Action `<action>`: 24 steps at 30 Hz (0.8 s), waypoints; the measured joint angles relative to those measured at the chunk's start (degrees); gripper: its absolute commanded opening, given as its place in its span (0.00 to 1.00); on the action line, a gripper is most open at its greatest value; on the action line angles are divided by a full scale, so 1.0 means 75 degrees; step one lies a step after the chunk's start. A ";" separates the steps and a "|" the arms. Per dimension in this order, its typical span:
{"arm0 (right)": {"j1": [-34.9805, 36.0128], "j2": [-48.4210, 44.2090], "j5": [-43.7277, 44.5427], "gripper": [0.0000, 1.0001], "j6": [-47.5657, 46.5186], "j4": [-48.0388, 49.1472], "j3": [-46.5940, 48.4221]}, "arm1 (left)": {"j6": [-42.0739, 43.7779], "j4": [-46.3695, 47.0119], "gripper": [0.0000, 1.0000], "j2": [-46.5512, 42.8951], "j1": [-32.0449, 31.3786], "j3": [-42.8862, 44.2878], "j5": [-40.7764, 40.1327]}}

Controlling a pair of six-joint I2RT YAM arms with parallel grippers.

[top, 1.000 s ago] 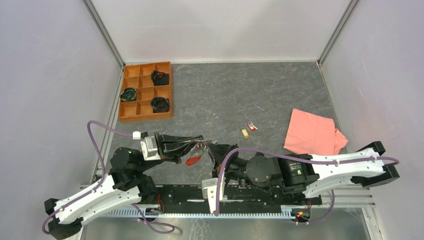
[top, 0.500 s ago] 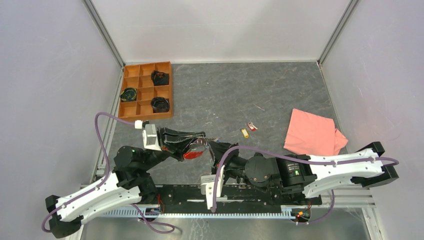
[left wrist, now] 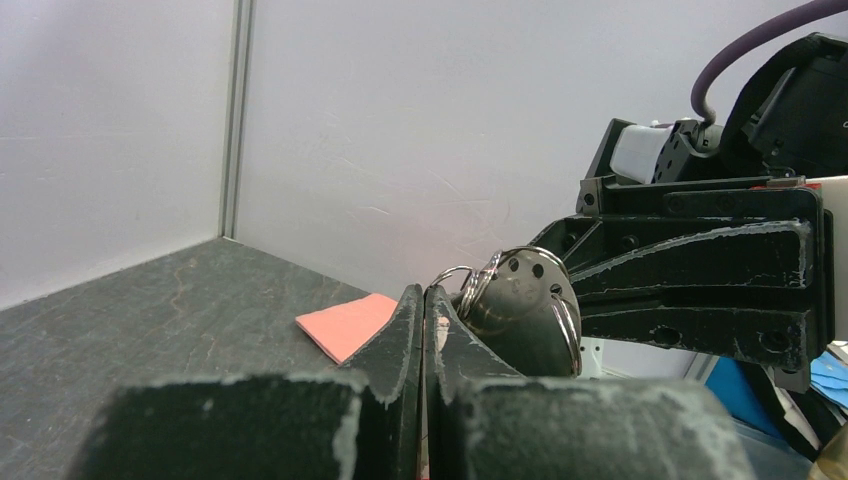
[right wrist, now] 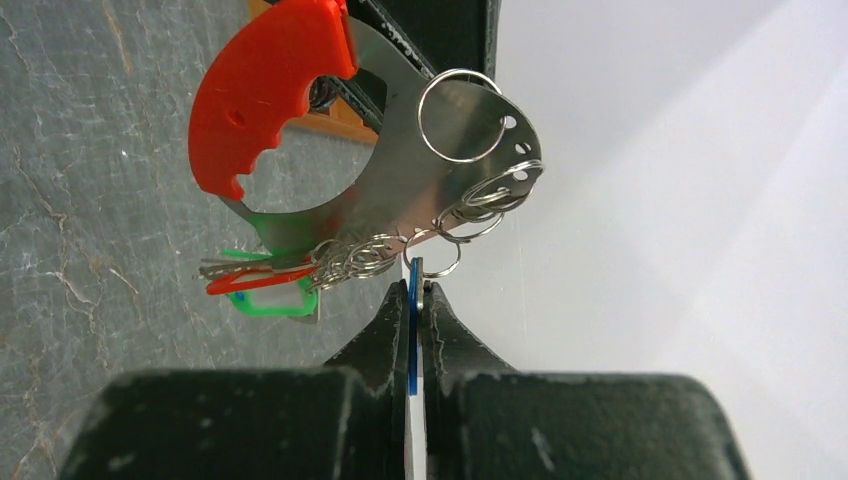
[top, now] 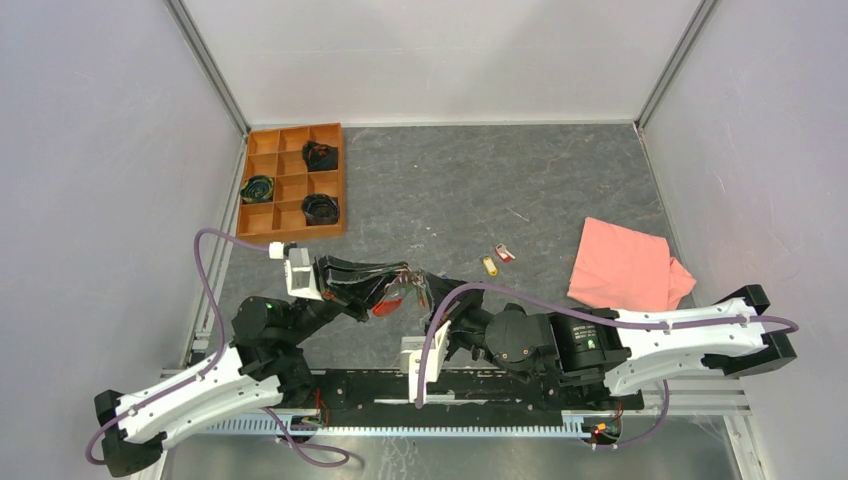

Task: Remove the keys from the keyring
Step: Remove the key from the keyring.

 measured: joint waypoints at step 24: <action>-0.0026 -0.0035 -0.0169 0.00 -0.0029 -0.0105 0.0286 | -0.0530 0.1507 0.46 -0.0452 0.0055 -0.0825 -0.0612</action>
